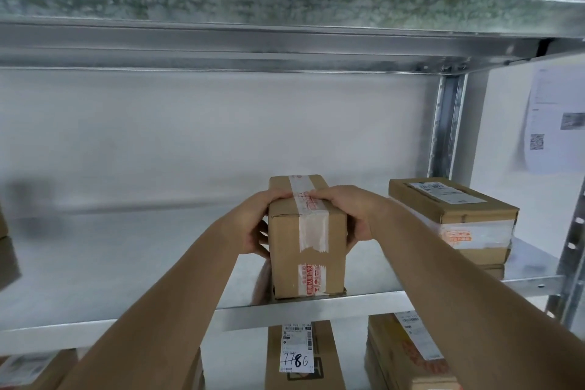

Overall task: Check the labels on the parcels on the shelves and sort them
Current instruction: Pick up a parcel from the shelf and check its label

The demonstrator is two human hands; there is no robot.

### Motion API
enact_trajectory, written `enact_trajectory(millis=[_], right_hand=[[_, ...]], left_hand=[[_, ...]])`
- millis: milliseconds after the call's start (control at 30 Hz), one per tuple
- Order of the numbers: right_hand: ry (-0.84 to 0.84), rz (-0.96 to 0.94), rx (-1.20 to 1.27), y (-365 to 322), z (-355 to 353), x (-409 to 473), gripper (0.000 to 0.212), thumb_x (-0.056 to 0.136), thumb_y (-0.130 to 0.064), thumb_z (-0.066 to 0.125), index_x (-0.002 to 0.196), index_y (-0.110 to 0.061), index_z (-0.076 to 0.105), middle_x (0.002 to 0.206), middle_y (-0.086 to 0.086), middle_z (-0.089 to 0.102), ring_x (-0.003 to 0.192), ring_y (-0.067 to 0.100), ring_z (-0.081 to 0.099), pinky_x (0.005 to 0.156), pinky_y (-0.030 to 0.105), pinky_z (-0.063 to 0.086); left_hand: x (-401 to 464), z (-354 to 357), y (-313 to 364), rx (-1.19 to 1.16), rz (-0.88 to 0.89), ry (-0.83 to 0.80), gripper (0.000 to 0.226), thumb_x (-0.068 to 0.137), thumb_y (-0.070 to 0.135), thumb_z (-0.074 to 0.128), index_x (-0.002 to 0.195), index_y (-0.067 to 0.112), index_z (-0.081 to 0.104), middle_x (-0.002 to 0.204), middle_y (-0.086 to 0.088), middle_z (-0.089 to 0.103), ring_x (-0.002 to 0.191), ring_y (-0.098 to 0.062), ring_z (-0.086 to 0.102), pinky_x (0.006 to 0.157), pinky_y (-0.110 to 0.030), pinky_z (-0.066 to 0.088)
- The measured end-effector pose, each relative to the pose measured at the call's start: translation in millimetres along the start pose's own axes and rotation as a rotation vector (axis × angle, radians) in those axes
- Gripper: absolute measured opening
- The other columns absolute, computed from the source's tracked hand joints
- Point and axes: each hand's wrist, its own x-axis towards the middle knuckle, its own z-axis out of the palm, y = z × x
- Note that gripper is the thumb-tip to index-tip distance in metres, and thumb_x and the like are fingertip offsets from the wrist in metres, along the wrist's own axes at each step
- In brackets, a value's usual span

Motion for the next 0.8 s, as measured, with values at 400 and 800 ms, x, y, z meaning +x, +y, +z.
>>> enact_trajectory(millis=[400,800], right_hand=[[0.07,-0.205,0.1,0.8,7.4,-12.8,0.033,0.094,-0.041,0.068,0.117,-0.017,0.066,0.107,0.005,0.076,0.099,0.023,0.071,0.091,0.047,0.057],[0.078,-0.306,0.325,-8.5,1.9,-13.9,0.071,0.084,-0.078,0.054,0.127,-0.022,0.06,0.12,0.003,0.069,0.116,0.021,0.062,0.098,0.056,0.05]], left_hand=[[-27.7,7.0,10.3,-0.109,0.139,0.059,0.046,0.086,0.047,0.075,0.122,0.021,0.069,0.118,-0.01,0.073,0.109,-0.028,0.068,0.08,-0.041,0.058],[-40.4,-18.4,28.7,-0.344,0.221,0.051,0.071,0.08,0.066,0.068,0.129,0.015,0.062,0.125,-0.011,0.067,0.122,-0.035,0.06,0.097,-0.065,0.049]])
